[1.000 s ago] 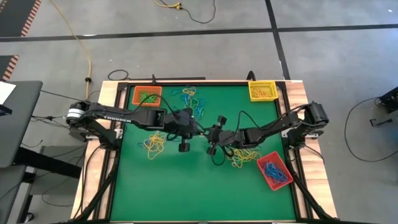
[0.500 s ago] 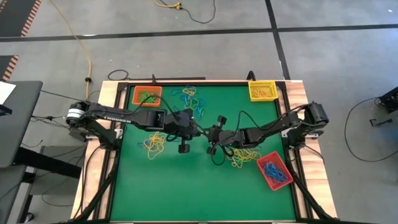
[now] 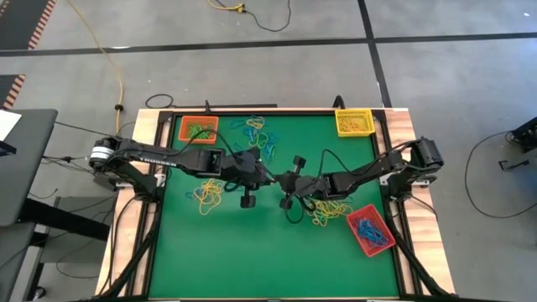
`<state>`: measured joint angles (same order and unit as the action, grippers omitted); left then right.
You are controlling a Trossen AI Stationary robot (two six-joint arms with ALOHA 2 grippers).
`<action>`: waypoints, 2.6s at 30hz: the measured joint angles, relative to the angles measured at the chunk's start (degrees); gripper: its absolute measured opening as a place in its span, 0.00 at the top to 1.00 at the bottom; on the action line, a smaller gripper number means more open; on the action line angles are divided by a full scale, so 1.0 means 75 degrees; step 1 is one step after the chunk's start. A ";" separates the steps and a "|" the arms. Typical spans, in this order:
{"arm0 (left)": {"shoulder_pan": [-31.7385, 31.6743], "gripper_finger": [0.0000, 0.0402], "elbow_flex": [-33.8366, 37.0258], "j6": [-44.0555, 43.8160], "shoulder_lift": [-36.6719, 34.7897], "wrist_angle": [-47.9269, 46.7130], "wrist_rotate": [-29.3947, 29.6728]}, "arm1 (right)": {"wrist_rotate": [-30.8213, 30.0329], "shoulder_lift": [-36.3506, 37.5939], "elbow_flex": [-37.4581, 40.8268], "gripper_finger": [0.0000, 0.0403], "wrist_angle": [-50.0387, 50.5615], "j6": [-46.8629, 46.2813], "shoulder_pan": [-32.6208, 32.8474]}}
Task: Sort rubber bands into baskets
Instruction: Put the yellow rubber band into the yellow bin
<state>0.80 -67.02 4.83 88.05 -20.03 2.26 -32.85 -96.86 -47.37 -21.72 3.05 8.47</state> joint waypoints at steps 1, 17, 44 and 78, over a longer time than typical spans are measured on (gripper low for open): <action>0.0013 0.99 0.0000 -0.0004 0.0000 -0.0003 0.0070 | -0.0005 0.0000 0.0000 0.96 0.0062 0.0003 0.0000; 0.0483 0.54 0.0273 -0.0616 0.0003 -0.0657 0.1132 | -0.0948 0.0570 0.0006 0.97 0.2053 -0.0211 -0.0109; 0.1684 0.52 0.4606 -0.1393 0.0020 0.6825 0.1220 | -0.1300 0.4260 0.0003 0.97 0.7109 -0.0879 -0.3791; 0.1955 0.52 0.4610 -0.1333 0.0023 0.7058 0.1154 | 0.1954 0.2068 0.0000 0.92 0.7182 -0.0322 -0.8559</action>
<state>15.46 -32.45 -5.17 88.23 32.91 10.92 -18.19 -81.35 -47.37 32.14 0.63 -55.72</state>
